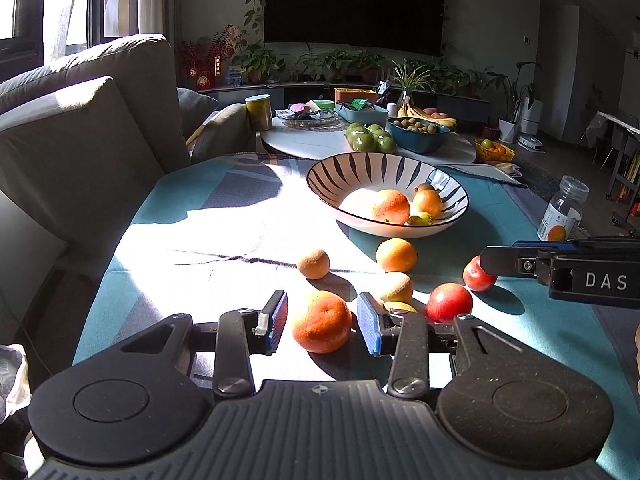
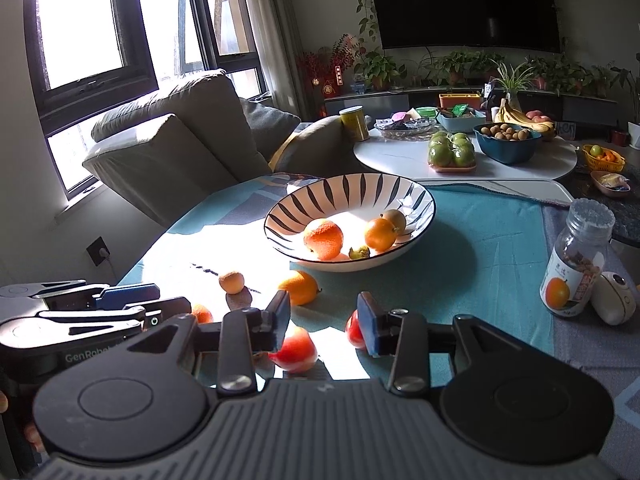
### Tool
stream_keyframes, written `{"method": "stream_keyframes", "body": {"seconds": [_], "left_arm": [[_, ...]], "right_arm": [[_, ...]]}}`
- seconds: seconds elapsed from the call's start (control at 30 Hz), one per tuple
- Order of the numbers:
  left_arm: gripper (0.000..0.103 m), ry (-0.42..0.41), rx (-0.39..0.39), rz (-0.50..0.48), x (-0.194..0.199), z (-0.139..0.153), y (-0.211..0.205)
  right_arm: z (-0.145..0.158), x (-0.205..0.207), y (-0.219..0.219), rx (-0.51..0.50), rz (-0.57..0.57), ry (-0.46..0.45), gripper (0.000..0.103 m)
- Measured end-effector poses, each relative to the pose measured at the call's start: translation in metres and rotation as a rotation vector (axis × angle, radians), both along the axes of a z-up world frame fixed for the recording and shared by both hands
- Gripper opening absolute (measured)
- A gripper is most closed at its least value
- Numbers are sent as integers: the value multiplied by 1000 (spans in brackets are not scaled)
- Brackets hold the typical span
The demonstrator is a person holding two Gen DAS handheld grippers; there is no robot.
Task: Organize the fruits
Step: 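Grasp an orange with the left tool while the right tool grasps a red tomato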
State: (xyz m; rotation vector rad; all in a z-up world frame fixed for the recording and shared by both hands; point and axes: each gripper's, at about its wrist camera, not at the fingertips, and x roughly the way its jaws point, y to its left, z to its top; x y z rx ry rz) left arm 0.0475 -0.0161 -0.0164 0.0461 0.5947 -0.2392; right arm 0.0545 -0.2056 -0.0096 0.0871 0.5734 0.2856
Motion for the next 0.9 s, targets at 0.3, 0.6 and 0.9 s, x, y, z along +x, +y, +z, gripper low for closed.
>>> {"method": "stream_keyframes", "body": {"seconds": [0.3,0.6,0.9], "left_arm": [[37,38,7,9,10,-15,-1],[37,38,-29,9,14,-20,3],[36,18,-45,20,9,-15,9]], "right_arm": [[-9,-10,-1,3,2,30,83],[-20,-10,9,-27,32,60,83],[-27,-3,17,-36,35,89,83]]}}
